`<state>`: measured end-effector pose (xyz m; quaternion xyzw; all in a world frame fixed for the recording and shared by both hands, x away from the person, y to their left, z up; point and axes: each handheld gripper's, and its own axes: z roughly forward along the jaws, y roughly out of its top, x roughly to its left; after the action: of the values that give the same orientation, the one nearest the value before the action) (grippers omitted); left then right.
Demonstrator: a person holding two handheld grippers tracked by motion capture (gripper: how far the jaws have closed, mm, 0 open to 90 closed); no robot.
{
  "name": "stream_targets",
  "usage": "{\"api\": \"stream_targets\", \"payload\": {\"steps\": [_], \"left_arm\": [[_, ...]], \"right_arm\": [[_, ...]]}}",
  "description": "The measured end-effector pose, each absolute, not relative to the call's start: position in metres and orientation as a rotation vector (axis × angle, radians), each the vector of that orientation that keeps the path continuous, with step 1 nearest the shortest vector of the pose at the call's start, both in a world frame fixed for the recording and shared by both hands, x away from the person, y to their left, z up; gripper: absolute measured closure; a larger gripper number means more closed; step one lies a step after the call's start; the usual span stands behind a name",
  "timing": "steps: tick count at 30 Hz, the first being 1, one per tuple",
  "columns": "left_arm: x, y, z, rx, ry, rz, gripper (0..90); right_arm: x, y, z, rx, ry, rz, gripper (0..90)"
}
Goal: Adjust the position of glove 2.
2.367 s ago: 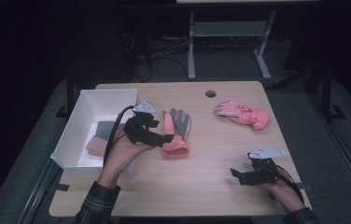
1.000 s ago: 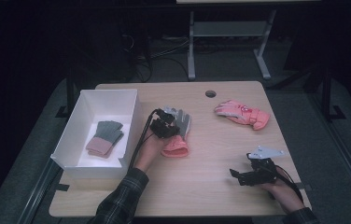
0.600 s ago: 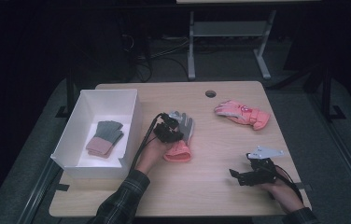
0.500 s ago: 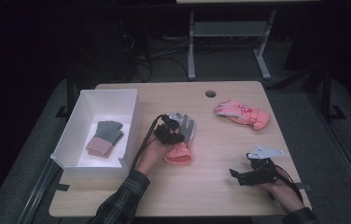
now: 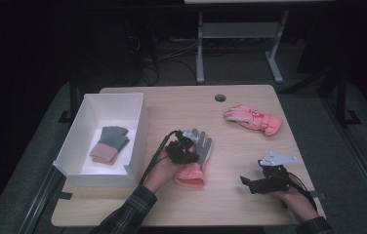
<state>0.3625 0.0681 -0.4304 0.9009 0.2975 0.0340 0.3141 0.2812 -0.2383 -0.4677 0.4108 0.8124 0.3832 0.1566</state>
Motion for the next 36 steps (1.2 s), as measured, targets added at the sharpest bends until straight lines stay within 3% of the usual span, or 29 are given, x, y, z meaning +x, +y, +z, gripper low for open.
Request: {"api": "stream_targets", "payload": {"steps": [13,20,28,36], "left_arm": [[0.313,0.050,-0.430,2.386,0.649,-0.084,89.7],[0.306,0.046,-0.427,2.375,0.628,-0.081,89.6],[0.299,0.082,-0.413,2.338,0.681,-0.008,89.6],[0.283,0.112,-0.429,2.371,0.757,-0.004,89.6]], "right_arm": [[0.281,-0.238,-0.467,1.177,2.326,1.094,5.7],[0.281,-0.237,-0.467,1.167,2.328,1.093,5.7],[0.281,-0.239,-0.467,1.169,2.323,1.098,5.7],[0.280,-0.237,-0.467,1.169,2.326,1.090,5.7]]}}
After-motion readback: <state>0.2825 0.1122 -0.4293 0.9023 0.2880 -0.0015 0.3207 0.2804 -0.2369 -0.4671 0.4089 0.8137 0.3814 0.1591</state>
